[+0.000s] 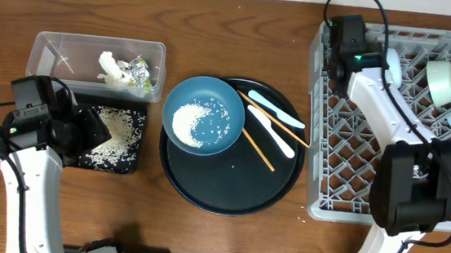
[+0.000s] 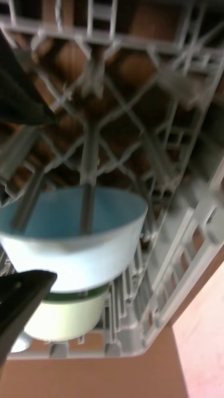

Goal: Sort waste into correct bins and load items into the dishwasher rack
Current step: 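Open the right gripper and withdraw it above the rack, then reach the left gripper to the blue bowl, grasp its rim and tilt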

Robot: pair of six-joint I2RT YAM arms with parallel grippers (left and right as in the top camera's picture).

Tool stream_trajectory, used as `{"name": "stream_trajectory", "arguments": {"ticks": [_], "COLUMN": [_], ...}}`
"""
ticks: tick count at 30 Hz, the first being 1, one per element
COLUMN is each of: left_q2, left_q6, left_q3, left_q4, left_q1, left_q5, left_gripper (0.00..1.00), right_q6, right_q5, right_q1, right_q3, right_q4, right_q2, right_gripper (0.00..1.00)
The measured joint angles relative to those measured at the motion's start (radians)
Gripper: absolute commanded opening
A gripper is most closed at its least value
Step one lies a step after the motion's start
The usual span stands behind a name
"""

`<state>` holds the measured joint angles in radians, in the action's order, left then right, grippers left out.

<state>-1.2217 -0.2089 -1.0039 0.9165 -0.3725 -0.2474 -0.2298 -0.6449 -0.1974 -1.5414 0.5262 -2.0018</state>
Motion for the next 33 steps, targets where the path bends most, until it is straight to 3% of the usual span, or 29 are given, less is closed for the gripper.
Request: {"name": "stream_trajectory", "arguments": {"ticks": [8,18,22,28,33], "left_q2": [0.000,0.000,0.000,0.000,-0.013], "left_q6": [0.000,0.000,0.000,0.001,0.000], "left_q3": [0.000,0.000,0.000,0.000,0.000], "left_q4": [0.000,0.000,-0.008,-0.103,-0.261], "left_q1": [0.000,0.004,0.046,0.275,0.542], "left_q5": [0.000,0.000,-0.001,0.003,0.035], "left_gripper": [0.61,0.69,0.71,0.72,0.76], "right_q6": [0.100,0.164,0.219,0.268,0.274], "right_q5": [0.113,0.600,0.690,0.742,0.758], "right_q1": [-0.016,-0.016,-0.017,0.018,0.087], "right_q3": [0.003,0.003,0.004,0.005,0.004], "right_q4": [0.077,0.373,0.468,0.565,0.621], "right_q2": [0.074,0.310,0.338,0.431,0.518], "right_gripper": [0.75,0.77,0.80,0.99,0.99]}}
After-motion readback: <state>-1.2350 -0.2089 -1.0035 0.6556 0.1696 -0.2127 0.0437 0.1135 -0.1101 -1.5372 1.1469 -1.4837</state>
